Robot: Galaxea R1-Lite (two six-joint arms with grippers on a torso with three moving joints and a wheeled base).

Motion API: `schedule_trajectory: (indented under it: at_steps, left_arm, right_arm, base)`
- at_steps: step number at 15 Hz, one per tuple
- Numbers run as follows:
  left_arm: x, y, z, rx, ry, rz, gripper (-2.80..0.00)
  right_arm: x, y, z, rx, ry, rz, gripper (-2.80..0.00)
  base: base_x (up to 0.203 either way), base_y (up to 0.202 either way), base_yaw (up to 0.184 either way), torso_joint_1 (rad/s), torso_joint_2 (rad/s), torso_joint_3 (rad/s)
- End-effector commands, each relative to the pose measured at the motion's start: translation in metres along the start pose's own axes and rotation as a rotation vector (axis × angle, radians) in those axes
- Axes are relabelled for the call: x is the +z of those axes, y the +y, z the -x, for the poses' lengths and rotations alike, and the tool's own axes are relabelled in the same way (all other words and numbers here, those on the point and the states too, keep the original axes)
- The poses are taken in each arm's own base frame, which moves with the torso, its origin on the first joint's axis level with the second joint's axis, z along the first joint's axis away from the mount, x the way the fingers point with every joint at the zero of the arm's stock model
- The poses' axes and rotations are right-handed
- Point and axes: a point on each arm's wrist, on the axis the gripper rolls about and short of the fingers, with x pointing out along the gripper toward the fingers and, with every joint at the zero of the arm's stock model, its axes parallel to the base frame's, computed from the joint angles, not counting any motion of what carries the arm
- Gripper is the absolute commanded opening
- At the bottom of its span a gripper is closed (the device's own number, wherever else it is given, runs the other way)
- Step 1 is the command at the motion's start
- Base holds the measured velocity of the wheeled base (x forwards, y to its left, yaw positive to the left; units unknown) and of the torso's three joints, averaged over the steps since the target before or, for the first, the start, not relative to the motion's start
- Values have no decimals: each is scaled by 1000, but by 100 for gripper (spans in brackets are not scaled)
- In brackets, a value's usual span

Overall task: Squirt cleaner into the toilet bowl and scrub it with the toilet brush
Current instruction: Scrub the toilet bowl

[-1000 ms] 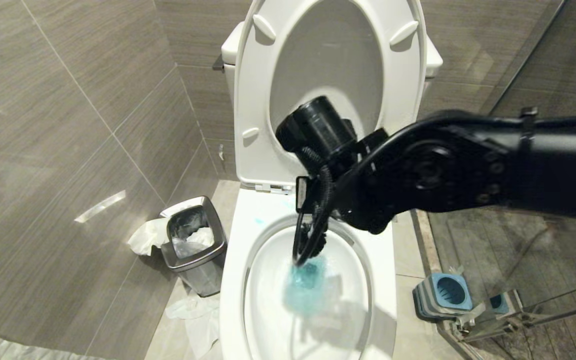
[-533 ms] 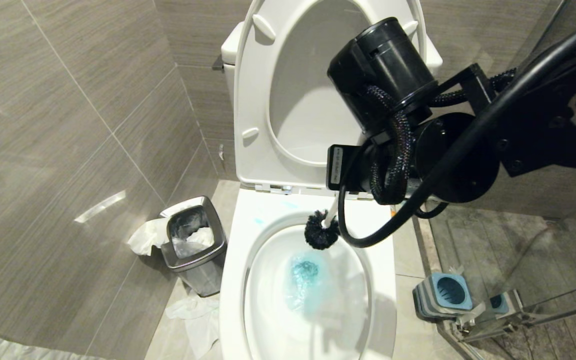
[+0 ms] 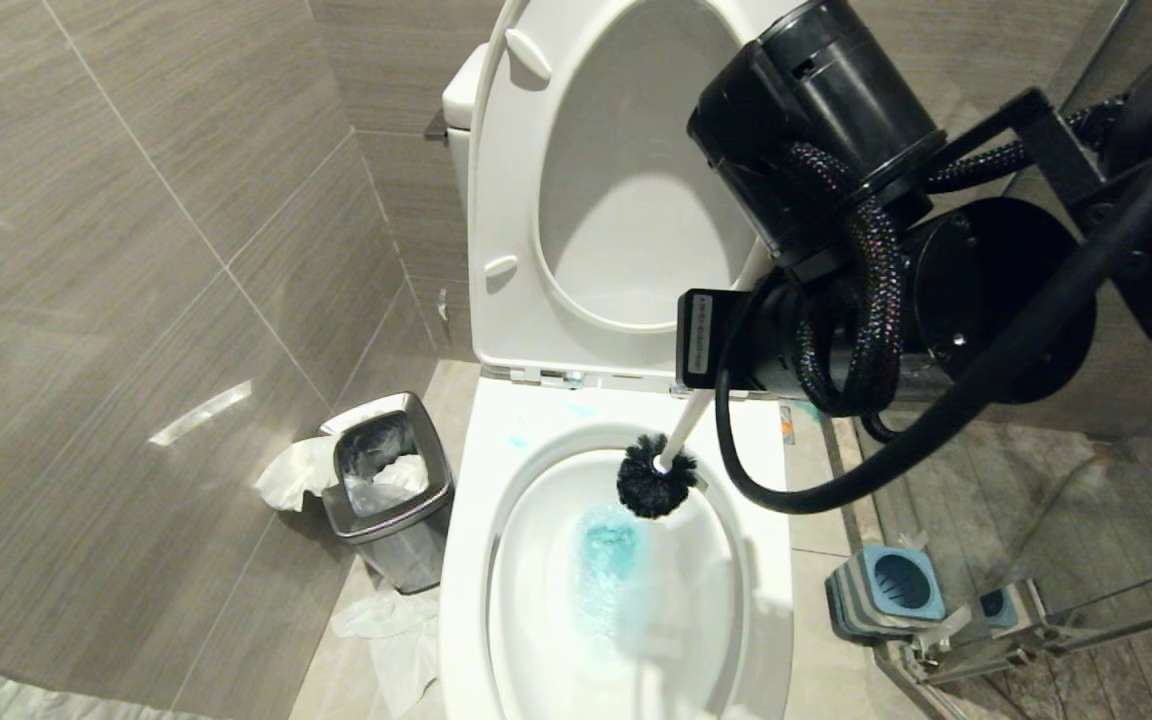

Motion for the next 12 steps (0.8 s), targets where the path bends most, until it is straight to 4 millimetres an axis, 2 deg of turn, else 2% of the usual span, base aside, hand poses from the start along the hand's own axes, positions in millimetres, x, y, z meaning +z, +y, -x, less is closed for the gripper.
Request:
schedule_trajectory:
  at_steps: [1,6,8,12]
  left_arm:
    - [-1,0,0,0,3,0,-280]
    - [-1,0,0,-1,3,0,-280]
    - [-1,0,0,0,3,0,-280]
    - [-1,0,0,0,3,0,-280]
  right_arm:
    - [-2,-3,4,-12,20,17,-280]
    - [-8,-6,17,15,93,75,-280]
    - [-2,-8,24,29,74,57,-280]
    - [13,-32,58,68,23,13,-280]
  base:
    - [0,0,0,0,0,0]
    - [0,0,0,0,0,0]
    - [0,0,0,0,0,0]
    - [0,0,0,0,0,0]
